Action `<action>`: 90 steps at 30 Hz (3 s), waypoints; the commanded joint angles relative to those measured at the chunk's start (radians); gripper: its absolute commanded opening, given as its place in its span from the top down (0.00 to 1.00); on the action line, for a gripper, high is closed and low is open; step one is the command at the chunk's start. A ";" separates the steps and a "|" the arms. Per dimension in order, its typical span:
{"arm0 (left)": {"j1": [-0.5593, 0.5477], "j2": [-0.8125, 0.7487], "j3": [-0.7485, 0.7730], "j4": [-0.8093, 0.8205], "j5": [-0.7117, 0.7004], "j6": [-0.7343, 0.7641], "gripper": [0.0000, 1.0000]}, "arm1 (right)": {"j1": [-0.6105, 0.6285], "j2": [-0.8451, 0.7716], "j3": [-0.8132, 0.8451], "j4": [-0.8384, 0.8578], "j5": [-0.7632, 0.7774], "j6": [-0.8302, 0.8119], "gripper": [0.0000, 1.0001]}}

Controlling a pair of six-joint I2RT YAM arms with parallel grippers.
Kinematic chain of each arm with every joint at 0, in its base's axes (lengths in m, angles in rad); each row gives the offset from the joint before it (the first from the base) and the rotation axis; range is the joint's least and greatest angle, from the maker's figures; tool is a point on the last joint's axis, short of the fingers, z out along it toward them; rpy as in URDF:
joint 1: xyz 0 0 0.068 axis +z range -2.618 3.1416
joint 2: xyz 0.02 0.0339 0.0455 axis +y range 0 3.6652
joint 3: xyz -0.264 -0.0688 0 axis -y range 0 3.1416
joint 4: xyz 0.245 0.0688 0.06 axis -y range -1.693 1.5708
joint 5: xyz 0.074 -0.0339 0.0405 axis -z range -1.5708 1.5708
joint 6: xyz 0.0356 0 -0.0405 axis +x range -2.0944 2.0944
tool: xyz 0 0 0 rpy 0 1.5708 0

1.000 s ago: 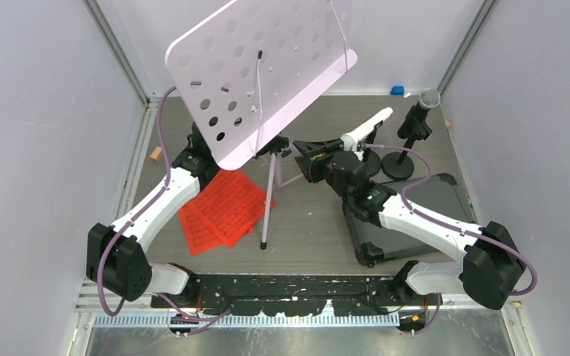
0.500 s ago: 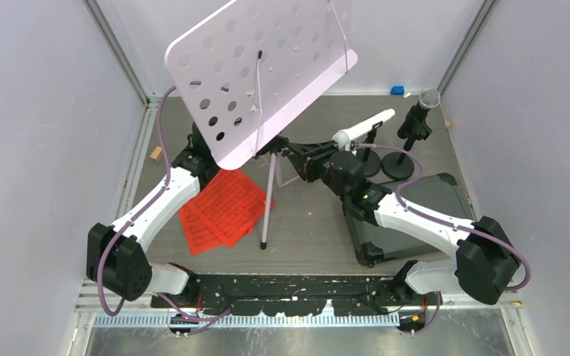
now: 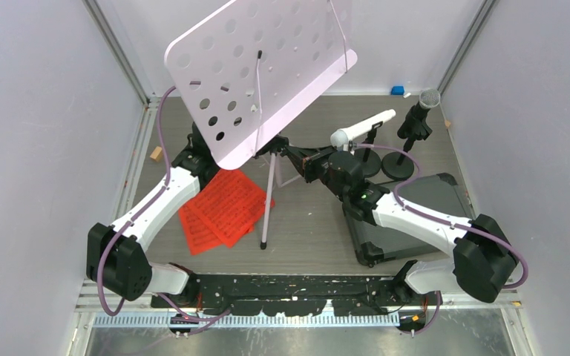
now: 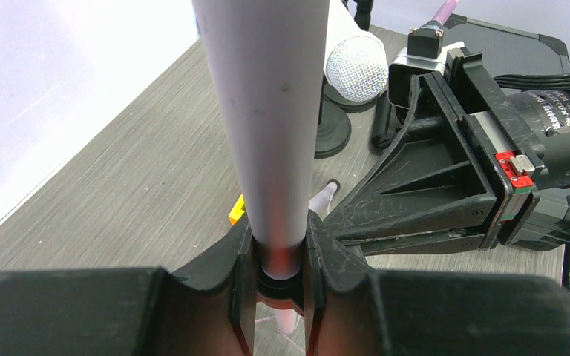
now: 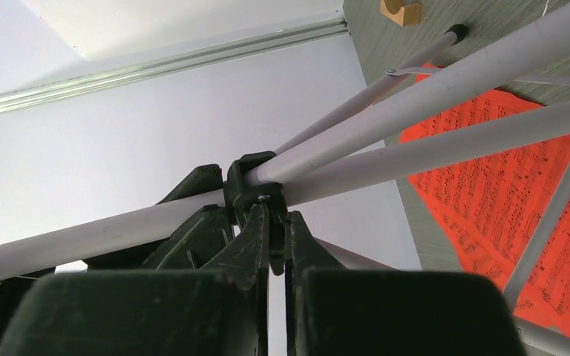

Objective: Pack up the instrument practice props

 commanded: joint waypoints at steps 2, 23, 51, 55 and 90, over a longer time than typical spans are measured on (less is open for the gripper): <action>-0.029 0.033 -0.011 -0.170 0.047 0.039 1.00 | 0.010 -0.004 0.001 0.006 0.011 -0.075 1.00; -0.030 0.033 -0.002 -0.200 0.043 0.056 1.00 | 0.189 -0.023 0.016 0.119 0.177 -1.440 1.00; -0.032 0.037 -0.003 -0.203 0.037 0.066 1.00 | 0.357 0.002 0.120 -0.189 0.228 -3.036 1.00; -0.032 0.035 -0.005 -0.201 0.034 0.069 1.00 | 0.378 -0.031 0.091 -0.156 0.238 -2.983 0.93; -0.032 0.058 0.000 -0.209 0.040 0.065 1.00 | 0.376 -0.621 0.030 -0.426 0.101 -1.429 1.00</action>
